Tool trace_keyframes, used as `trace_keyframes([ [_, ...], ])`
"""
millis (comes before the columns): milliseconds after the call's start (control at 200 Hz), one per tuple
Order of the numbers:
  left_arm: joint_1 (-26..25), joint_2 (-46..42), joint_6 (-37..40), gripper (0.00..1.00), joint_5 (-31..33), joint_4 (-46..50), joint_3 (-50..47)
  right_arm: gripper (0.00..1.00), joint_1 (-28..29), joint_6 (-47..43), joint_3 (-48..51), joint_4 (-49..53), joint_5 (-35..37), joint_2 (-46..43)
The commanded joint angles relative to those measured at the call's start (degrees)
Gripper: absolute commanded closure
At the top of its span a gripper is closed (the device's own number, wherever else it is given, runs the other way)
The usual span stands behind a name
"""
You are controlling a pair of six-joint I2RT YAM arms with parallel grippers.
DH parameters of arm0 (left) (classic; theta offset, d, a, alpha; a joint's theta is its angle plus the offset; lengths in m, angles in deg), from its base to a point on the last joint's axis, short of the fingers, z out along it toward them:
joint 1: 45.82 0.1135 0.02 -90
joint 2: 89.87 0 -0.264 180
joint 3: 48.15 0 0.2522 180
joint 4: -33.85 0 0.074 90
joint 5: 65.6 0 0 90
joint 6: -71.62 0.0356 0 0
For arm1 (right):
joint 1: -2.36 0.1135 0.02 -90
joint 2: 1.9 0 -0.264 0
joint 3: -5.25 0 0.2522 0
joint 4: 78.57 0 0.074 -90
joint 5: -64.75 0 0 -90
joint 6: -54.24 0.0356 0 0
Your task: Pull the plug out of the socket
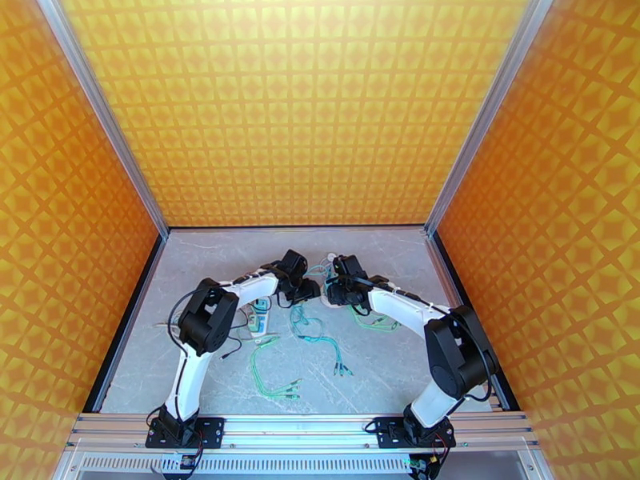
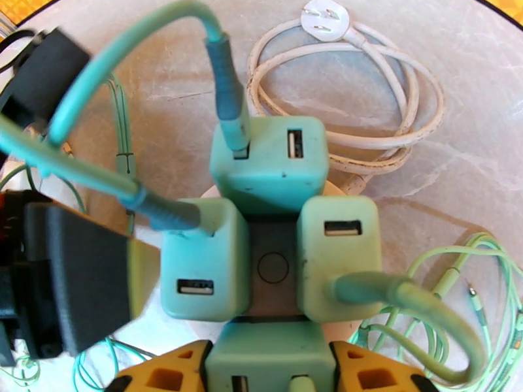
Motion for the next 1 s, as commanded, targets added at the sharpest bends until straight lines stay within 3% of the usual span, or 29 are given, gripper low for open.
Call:
trace_keyframes([
  [0,1.1,-4.8,-1.5,0.48,-2.7,-6.2,-1.8,0.75,-1.4,1.0,0.9,-4.8,-4.3,-3.2],
  [185,1.2,-6.2,-5.7,0.4,-9.7,-20.3,-6.5,0.74,-1.6,-0.3,1.7,-5.0,-4.9,-3.1],
  [600,-0.6,-1.4,-3.1,0.38,-11.0,-15.0,-2.6,0.74,-1.5,-1.9,1.6,-5.1,-5.0,-3.1],
  [995,1.2,-2.3,-9.8,0.34,-11.4,-26.4,-9.3,0.74,-1.6,-4.6,4.4,-6.2,-4.7,-3.8],
])
